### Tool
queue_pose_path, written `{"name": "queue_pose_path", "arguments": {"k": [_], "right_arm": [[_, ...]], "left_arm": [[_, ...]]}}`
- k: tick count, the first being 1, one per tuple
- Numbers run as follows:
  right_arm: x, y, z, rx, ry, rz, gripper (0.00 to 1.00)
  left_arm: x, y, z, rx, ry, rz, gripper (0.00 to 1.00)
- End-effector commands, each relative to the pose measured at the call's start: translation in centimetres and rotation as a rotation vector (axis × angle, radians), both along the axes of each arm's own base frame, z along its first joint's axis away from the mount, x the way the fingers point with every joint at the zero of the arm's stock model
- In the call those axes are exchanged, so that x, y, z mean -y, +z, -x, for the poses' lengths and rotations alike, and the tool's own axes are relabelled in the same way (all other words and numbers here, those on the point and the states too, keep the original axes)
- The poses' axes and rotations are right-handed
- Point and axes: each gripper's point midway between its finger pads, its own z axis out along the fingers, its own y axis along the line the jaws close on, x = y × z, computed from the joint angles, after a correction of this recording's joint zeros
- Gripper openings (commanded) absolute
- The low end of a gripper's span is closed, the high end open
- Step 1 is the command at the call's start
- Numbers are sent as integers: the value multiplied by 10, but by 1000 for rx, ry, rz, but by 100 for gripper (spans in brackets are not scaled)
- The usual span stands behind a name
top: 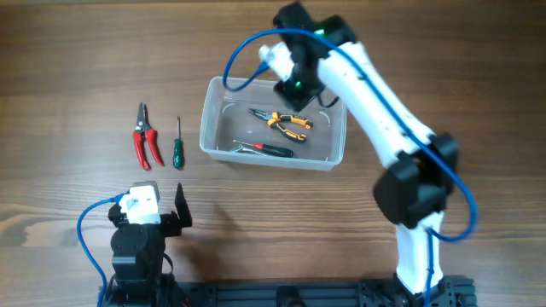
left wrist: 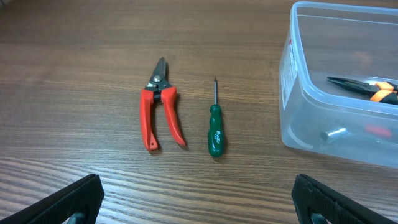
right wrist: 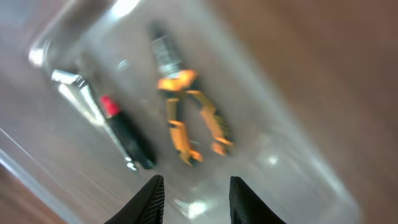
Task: Pack container
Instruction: 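Place the pliers into the container and open the right gripper, then raise the right arm away to the upper right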
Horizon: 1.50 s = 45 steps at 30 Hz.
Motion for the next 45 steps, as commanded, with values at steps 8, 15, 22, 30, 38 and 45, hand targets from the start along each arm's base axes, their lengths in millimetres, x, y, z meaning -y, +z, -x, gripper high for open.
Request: {"name": "queue_pose_path", "arguments": {"k": [8,15,22,30,38,45], "right_arm": [[227,87,-35,192,-749,8,60],[312,83,-25,184,-909,41,100],[315,83,-24,185,-916,41,100],[315,83,-24,185,-916,41,100],[315,83,-24,185,-916,41,100],[315,83,-24,185,-916,41,100]], "left_arm": [[-2,-1,0,0,4,-19,100],[-2,-1,0,0,4,-19,100],[-2,-1,0,0,4,-19,100],[-3,0,0,4,9,-23,100],[4,36,-14,162,-26,-5,100],[10,69,-20,263,-31,98,100]]}}
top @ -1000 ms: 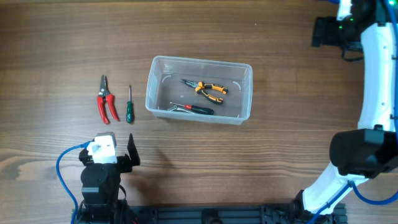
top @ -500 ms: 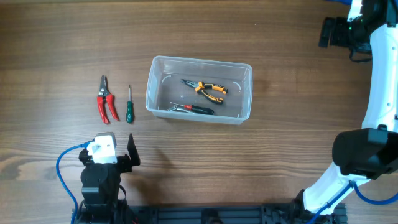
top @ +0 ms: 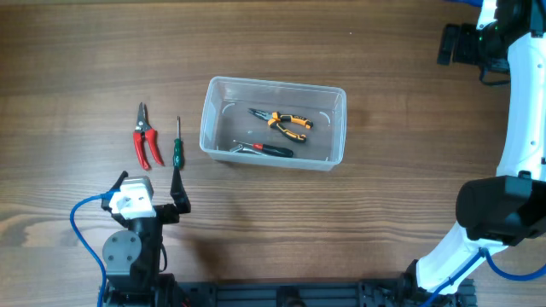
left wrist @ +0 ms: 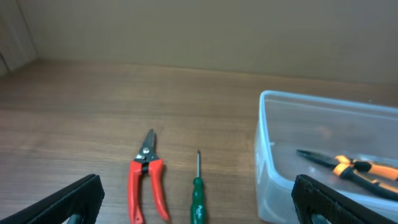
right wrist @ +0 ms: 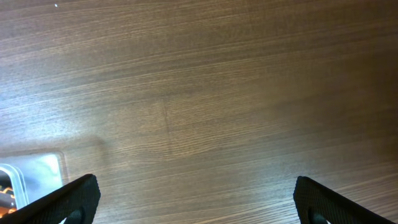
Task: Pack container
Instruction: 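Raise the right arm away to the upper right, then move the left gripper over the green screwdriver and lower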
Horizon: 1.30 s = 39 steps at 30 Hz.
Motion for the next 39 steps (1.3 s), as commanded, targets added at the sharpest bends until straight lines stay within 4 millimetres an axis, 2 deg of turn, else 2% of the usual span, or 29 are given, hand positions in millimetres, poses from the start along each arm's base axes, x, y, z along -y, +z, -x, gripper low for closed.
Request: {"name": "queue_pose_path", "arguments": {"k": [1,4,6,9,12,15,18,22,28,29,30,31,34,36,39], "right_arm": [[1,0,0,-1,-3,9,100],[1,0,0,-1,-3,9,100],[1,0,0,-1,-3,9,100],[1,0,0,-1,-3,8,100],[1,0,0,-1,-3,9,100],[1,0,0,-1,-3,9,100],[1,0,0,-1,-3,9,100],[1,0,0,-1,-2,8,100],[1,0,0,-1,-3,8,100],[1,0,0,-1,-2,8,100],[1,0,0,-1,-3,8,100],[1,0,0,-1,-3,9,100],[1,0,0,-1,-2,8,100],[1,0,0,-1,-3,9,100],[1,0,0,-1,-3,9,100]], "left_arm": [[1,11,-1,-13,3,69,100],[-2,20,-8,-99,23,62,100],[-1,28,-20,-161,24,61,100],[0,36,-49,-318,20,42,100],[14,39,-83,-529,-98,-23,100],[24,35,-103,-748,-149,10,100],[33,32,-125,-855,-191,48,100],[35,18,-132,-906,-203,62,100],[31,16,-134,-906,-184,42,100],[31,17,-134,-904,-190,34,92],[31,17,-134,-904,-211,5,62],[31,17,-134,-903,-222,-11,54],[30,18,-138,-884,-223,-22,49],[29,18,-142,-877,-217,-27,40],[27,8,-146,-898,-208,-31,39]]}}
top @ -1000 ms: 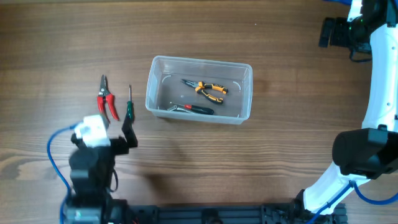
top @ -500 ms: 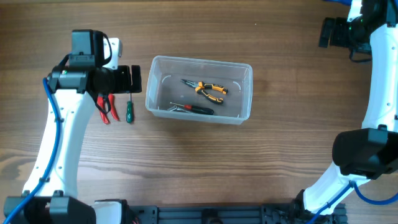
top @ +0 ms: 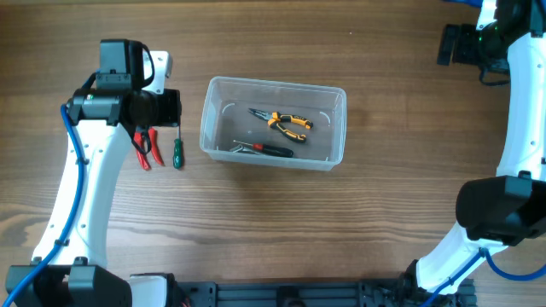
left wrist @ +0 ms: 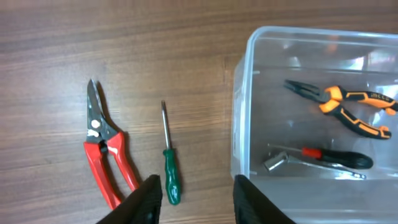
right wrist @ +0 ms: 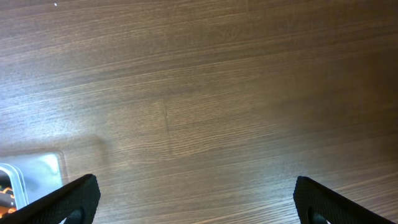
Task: Pack container
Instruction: 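Move the left gripper over the green screwdriver and lower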
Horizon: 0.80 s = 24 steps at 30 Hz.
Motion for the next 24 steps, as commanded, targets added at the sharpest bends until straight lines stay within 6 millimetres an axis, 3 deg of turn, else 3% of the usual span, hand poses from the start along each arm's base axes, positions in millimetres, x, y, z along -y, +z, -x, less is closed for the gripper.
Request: {"name": "queue_pose_path", "arguments": {"k": [1,7,13,19,24], "right_arm": [[1,1,0,2,-3,9,100],[1,1,0,2,-2,9,100],[1,1,0,2,-3,9,100],[1,1,0,2,-3,9,100],[1,1,0,2,-2,9,100]], "left_arm": [[-5,-9,-9,-20,-6,-24,39],[-5,-65,-12,-184,13,-16,37],[-5,-113,1,-355,59,-3,33],[-6,-123,4,-390,72,2,35],[-19,-126,7,-405,130,12,35]]}}
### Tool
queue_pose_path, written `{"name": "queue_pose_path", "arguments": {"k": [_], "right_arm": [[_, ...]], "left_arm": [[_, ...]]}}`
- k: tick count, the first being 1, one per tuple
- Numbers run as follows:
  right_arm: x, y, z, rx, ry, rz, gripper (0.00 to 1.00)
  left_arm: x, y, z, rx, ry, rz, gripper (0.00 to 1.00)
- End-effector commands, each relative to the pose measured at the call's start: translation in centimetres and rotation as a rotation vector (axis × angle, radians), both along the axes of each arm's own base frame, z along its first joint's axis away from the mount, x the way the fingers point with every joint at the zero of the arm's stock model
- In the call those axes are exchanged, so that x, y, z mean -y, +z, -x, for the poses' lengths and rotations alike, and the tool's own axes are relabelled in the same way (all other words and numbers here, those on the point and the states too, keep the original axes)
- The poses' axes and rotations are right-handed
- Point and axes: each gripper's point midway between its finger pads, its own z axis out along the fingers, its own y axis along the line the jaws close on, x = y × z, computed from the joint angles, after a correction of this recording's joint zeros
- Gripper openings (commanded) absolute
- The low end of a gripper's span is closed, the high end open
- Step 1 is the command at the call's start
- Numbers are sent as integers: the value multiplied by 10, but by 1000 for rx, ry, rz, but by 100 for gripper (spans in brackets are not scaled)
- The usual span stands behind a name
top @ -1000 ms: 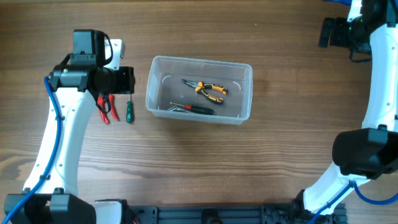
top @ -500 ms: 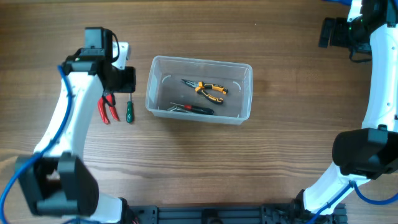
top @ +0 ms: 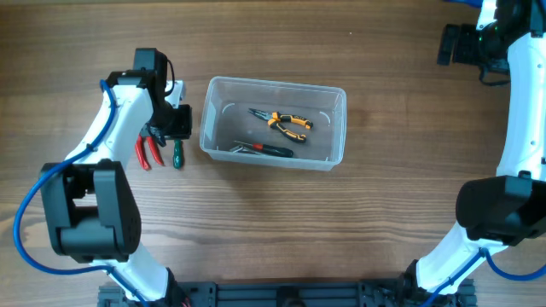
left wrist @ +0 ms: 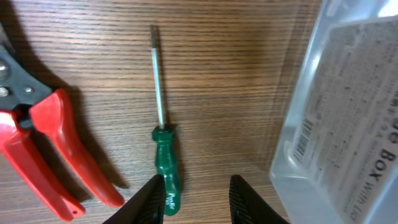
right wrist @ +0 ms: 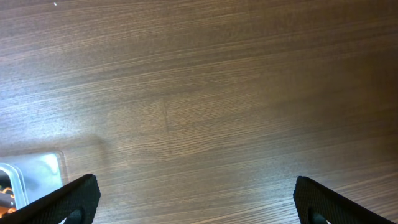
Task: Pack container
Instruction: 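Move the left gripper over the green screwdriver and lower, then close the left gripper on the green screwdriver handle and lift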
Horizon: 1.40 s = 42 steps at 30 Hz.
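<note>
A green-handled screwdriver (left wrist: 163,162) lies on the wood, also seen from above (top: 177,152), beside red-handled pruning shears (left wrist: 46,143) (top: 147,147). My left gripper (left wrist: 196,200) (top: 175,124) hangs low and open, its left finger beside the green handle, its right finger near the clear plastic container (left wrist: 348,118). The container (top: 213,111) holds orange pliers (top: 286,122) and a red-and-black tool (top: 266,150). My right gripper (right wrist: 196,199) is open and empty at the far right back corner (top: 452,44).
The container wall with its barcode label (left wrist: 305,134) stands close to the right of my left fingers. The shears lie close on the left. Bare wooden tabletop (top: 299,230) surrounds everything.
My left gripper has dropped lower and closer to the green screwdriver, between the shears and the container wall. The right arm has not moved.
My right gripper was over the container with the pliers and red-black tool inside, the left arm parked at the front. Then the right arm stood at the far right corner. The left gripper later hovered above the shears and screwdriver, and now sits low at the screwdriver.
</note>
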Motion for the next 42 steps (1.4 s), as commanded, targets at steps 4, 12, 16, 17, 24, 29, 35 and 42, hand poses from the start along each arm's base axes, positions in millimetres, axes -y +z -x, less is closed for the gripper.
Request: {"name": "queue_pose_path", "arguments": {"k": [4,12,16,17,24,29,35,42], "right_arm": [[1,1,0,3,-3,9,100],[1,1,0,2,-3,9,100],[1,1,0,2,-3,9,100],[1,1,0,2,-3,9,100],[1,1,0,2,-2,9,100],[1,1,0,2,-3,9,100],[1,1,0,2,-3,9,100],[1,1,0,2,-3,9,100]], "left_arm": [[-24,-6,5,-21,94,4,35],[-20,-30,19,-47,88,22,33],[-20,-36,23,-49,88,22,34],[-20,-37,23,-50,88,23,34],[-19,-37,22,-46,87,27,39],[-19,-39,22,-49,85,27,37],[-18,-51,24,-77,83,27,37],[-17,-53,23,-78,78,27,33]]}}
